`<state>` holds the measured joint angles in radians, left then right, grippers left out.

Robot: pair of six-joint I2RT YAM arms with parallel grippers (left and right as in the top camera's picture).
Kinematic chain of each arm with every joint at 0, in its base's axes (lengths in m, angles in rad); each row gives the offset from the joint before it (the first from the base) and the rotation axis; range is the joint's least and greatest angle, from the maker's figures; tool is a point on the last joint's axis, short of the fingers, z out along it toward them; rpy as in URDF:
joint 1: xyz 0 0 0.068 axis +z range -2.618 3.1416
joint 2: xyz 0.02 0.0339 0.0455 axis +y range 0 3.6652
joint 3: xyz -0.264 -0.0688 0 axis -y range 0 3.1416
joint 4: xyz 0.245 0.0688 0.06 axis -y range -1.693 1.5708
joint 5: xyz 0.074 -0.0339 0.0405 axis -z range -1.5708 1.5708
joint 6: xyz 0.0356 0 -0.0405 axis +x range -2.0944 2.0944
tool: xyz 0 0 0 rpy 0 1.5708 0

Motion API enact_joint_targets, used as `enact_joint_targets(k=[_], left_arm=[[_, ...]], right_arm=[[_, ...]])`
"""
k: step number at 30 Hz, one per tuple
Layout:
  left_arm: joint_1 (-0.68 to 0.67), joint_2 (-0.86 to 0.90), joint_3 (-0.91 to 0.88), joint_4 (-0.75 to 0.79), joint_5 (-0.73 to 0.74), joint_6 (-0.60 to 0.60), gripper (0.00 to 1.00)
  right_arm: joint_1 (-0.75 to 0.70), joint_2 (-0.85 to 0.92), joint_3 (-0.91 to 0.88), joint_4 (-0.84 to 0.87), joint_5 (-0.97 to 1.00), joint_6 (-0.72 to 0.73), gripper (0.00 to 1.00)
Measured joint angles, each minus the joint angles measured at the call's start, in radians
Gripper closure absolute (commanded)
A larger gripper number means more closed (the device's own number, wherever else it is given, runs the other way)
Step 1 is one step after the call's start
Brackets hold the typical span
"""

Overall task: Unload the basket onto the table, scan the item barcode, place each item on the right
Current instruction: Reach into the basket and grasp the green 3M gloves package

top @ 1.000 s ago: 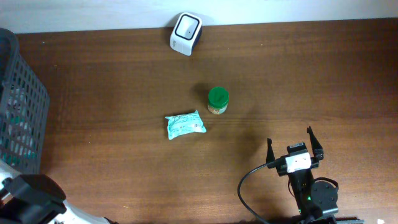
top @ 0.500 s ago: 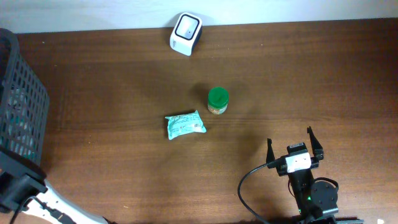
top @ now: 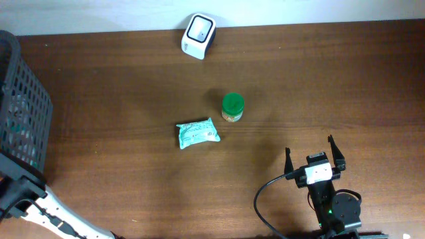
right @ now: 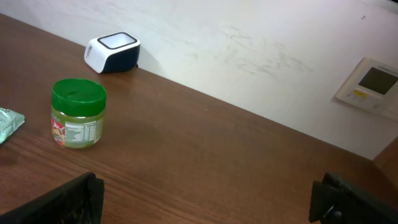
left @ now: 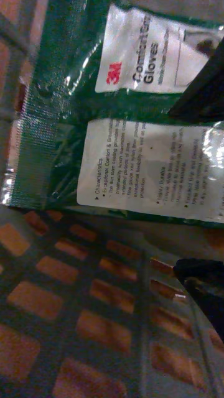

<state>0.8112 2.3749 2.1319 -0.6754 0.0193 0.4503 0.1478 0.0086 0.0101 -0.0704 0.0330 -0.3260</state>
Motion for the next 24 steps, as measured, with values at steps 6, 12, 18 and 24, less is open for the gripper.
enact_joint_targets(k=[6, 12, 18, 24], left_arm=[[0.000, 0.085, 0.000, 0.015, 0.003, 0.006, 0.53], [-0.001, 0.088, 0.000, -0.001, 0.038, 0.014, 1.00], [-0.001, 0.089, 0.000, -0.049, 0.083, 0.013, 1.00], [-0.001, 0.089, 0.002, -0.134, 0.082, 0.006, 0.69]], right_arm=[[0.000, 0.000, 0.000, 0.000, 0.000, 0.000, 0.01], [0.000, 0.000, 0.000, 0.000, 0.000, 0.000, 0.01], [0.000, 0.000, 0.000, 0.000, 0.000, 0.000, 0.01], [0.000, 0.000, 0.000, 0.000, 0.000, 0.000, 0.01]])
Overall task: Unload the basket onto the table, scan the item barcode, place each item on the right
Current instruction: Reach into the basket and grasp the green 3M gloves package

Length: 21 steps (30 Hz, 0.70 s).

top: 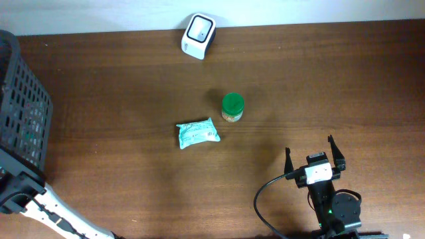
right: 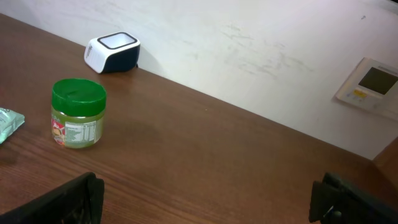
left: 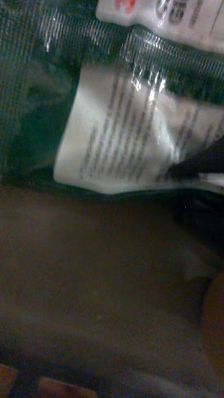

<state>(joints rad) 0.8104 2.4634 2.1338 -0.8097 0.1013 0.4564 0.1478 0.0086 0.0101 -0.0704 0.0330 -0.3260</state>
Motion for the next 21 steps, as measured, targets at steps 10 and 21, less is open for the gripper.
enact_joint_targets(k=[10, 21], left_arm=[[0.010, -0.052, -0.115, 0.035, 0.032, -0.011, 0.86], [0.003, -0.085, -0.159, 0.003, 0.081, -0.019, 1.00]], right_arm=[[0.000, 0.000, 0.000, 0.000, 0.000, 0.000, 0.01], [0.000, 0.000, 0.000, 0.000, 0.000, 0.000, 0.01]])
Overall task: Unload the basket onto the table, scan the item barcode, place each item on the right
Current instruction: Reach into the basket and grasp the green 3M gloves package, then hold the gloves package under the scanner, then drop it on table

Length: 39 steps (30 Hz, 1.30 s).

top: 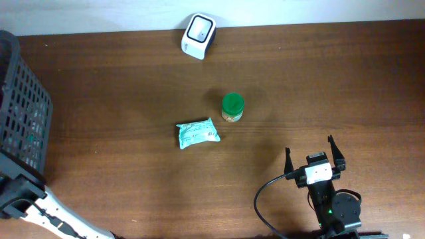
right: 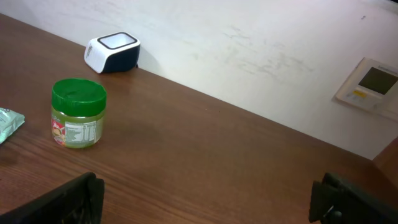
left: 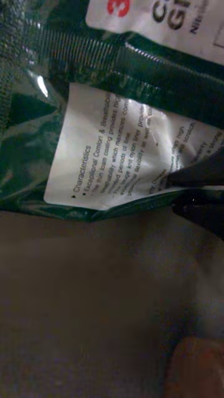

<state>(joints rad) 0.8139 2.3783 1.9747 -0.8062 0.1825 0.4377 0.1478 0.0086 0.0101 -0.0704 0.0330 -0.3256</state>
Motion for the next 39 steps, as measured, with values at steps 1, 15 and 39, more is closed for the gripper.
enact_joint_targets(k=[1, 15, 39], left_arm=[[0.000, 0.000, 0.015, -0.023, -0.005, -0.011, 1.00], [0.000, -0.395, 0.207, -0.150, -0.051, -0.227, 1.00], [-0.427, -0.859, 0.213, -0.104, -0.052, -0.242, 1.00]], right_arm=[[0.000, 0.000, 0.000, 0.000, 0.000, 0.000, 0.01], [0.000, 0.000, 0.000, 0.000, 0.000, 0.000, 0.01], [0.000, 0.000, 0.000, 0.000, 0.000, 0.000, 0.01]])
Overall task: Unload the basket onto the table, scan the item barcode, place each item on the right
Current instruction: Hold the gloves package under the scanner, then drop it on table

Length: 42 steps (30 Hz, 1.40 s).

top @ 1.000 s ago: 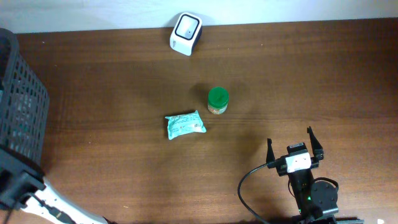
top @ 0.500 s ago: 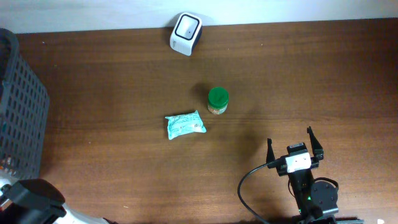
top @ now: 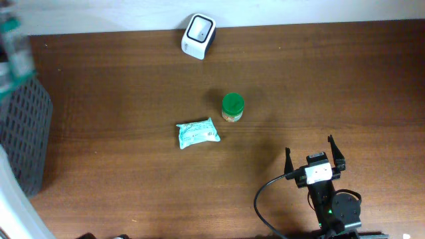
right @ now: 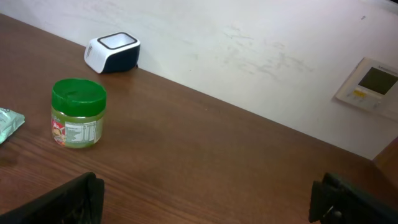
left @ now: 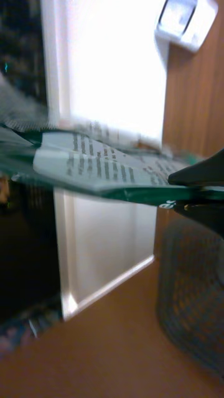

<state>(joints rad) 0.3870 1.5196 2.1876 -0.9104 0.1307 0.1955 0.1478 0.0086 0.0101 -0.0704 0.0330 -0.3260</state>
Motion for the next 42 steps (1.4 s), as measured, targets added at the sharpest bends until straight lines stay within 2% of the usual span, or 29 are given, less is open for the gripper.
enact_joint_targets(k=[6, 12, 17, 21, 22, 24, 25, 26, 27, 28, 29, 34, 39, 42], left_arm=[[-0.204, 0.038, 0.003, -0.220, -0.001, -0.008, 1.00], [-0.340, 0.246, 0.001, -0.492, 0.001, -0.023, 1.00], [-0.413, 0.438, -0.082, -0.510, 0.035, -0.040, 1.00], [-0.442, 0.541, -0.201, -0.444, 0.095, -0.044, 1.00], [-0.442, 0.555, -0.235, -0.420, 0.109, -0.044, 0.95], [-0.442, 0.573, -0.297, -0.367, 0.135, -0.047, 0.52], [-0.442, 0.576, -0.310, -0.360, 0.143, -0.047, 0.41], [-0.441, 0.587, -0.323, -0.356, 0.153, -0.048, 0.25], [-0.441, 0.594, -0.327, -0.355, 0.158, -0.048, 0.20], [-0.441, 0.599, -0.328, -0.349, 0.163, -0.049, 0.04], [-0.441, 0.600, -0.329, -0.343, 0.166, -0.050, 0.00], [-0.441, 0.603, -0.259, -0.370, 0.174, -0.059, 0.00], [-0.406, 0.605, 0.060, -0.470, 0.177, -0.059, 0.01], [-0.319, 0.604, 0.305, -0.570, 0.176, -0.059, 0.01]], right_arm=[[0.000, 0.000, 0.000, 0.000, 0.000, 0.000, 0.01], [0.000, 0.000, 0.000, 0.000, 0.000, 0.000, 0.01], [0.000, 0.000, 0.000, 0.000, 0.000, 0.000, 0.01], [0.000, 0.000, 0.000, 0.000, 0.000, 0.000, 0.01], [0.000, 0.000, 0.000, 0.000, 0.000, 0.000, 0.01], [0.000, 0.000, 0.000, 0.000, 0.000, 0.000, 0.01], [0.000, 0.000, 0.000, 0.000, 0.000, 0.000, 0.01], [0.000, 0.000, 0.000, 0.000, 0.000, 0.000, 0.01], [0.000, 0.000, 0.000, 0.000, 0.000, 0.000, 0.01], [0.000, 0.000, 0.000, 0.000, 0.000, 0.000, 0.01], [0.000, 0.000, 0.000, 0.000, 0.000, 0.000, 0.01], [0.000, 0.000, 0.000, 0.000, 0.000, 0.000, 0.01], [0.000, 0.000, 0.000, 0.000, 0.000, 0.000, 0.01], [0.000, 0.000, 0.000, 0.000, 0.000, 0.000, 0.01]])
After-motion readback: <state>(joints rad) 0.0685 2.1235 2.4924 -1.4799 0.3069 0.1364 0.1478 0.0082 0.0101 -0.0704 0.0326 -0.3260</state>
